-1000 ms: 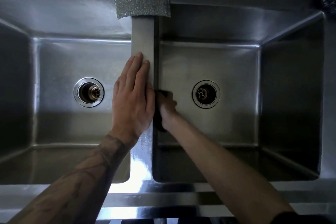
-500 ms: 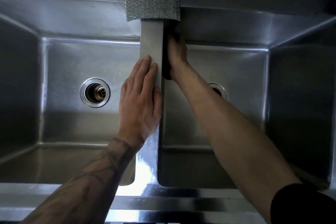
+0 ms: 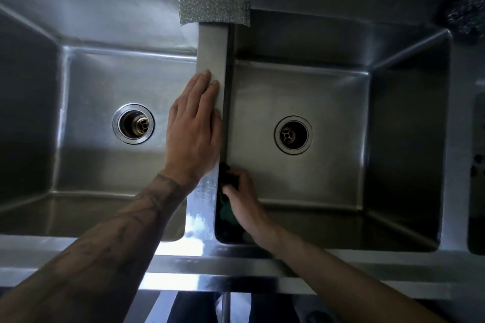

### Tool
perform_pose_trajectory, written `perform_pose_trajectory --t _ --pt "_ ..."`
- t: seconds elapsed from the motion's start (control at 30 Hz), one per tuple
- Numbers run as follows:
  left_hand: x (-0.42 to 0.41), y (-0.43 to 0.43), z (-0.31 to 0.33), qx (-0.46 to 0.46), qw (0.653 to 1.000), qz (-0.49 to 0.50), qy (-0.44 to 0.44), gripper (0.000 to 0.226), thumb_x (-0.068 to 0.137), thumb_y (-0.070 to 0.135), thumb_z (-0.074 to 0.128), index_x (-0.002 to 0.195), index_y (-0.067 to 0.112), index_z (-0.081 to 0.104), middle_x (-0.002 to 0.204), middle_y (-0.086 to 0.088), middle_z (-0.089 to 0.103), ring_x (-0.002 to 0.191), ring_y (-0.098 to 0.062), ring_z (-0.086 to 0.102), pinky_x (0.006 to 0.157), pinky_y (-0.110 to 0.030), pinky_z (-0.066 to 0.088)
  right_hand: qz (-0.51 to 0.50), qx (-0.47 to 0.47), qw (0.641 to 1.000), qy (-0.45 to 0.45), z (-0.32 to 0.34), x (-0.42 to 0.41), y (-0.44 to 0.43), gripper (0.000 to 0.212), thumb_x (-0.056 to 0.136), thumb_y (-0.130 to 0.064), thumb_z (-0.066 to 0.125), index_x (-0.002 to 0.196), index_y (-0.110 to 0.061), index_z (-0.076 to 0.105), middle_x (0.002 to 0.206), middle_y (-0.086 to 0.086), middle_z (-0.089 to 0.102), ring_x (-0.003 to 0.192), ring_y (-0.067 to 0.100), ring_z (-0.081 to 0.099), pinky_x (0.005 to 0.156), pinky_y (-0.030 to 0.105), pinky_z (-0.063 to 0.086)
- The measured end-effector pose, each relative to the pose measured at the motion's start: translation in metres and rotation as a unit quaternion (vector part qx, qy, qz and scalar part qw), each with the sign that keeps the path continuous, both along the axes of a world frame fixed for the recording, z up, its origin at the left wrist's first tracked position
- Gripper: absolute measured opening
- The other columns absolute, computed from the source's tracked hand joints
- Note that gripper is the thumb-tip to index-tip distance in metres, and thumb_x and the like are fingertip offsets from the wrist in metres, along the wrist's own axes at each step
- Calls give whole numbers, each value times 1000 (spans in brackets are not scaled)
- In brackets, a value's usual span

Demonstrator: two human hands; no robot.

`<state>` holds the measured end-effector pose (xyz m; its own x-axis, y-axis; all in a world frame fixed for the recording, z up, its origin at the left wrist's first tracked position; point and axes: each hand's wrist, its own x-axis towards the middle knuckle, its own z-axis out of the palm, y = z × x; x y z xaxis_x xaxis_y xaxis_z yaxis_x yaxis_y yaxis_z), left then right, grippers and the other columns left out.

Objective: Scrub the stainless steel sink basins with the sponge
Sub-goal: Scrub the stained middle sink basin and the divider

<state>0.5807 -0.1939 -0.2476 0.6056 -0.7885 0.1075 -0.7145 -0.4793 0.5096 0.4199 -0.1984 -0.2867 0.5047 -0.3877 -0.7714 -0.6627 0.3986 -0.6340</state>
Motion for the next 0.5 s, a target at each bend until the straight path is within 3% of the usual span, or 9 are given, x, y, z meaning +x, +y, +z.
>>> perform_pose_trajectory --t 0.07,0.17,0.23,0.4,0.5 --pt "-1 1 3 20 1000 -4 -10 45 107 10 51 151 0 52 164 -15 43 155 -32 38 122 -55 34 24 -3 999 23 -11 2 -5 24 99 -13 53 118 -22 43 119 3 52 98 10 54 76 16 41" --pt "-5 7 6 46 998 -4 -31 42 110 16 48 149 3 54 164 -13 45 154 -30 40 125 -54 30 44 -20 998 49 -37 15 -17 26 100 -24 56 124 -19 48 128 10 55 114 27 58 98 36 48" --pt "-16 22 8 56 998 -1 -34 39 110 17 50 146 4 57 162 -13 48 151 -30 44 124 -54 31 83 -46 994 56 -54 16 -25 35 100 -27 58 131 -16 49 132 14 54 119 33 58 103 45 47" --pt "-80 87 12 71 997 24 -29 44 108 16 48 149 4 55 163 -12 47 151 -28 45 124 -51 33 280 -96 955 14 -66 -5 -33 37 97 -14 64 131 -2 58 132 22 62 123 33 60 103 39 47" --pt "-120 113 12 77 995 60 -8 48 108 18 44 154 6 49 166 -8 42 154 -25 41 125 -49 31 357 -104 928 -38 -45 -19 -30 33 92 -19 63 122 -5 64 123 17 67 114 29 63 96 36 49"
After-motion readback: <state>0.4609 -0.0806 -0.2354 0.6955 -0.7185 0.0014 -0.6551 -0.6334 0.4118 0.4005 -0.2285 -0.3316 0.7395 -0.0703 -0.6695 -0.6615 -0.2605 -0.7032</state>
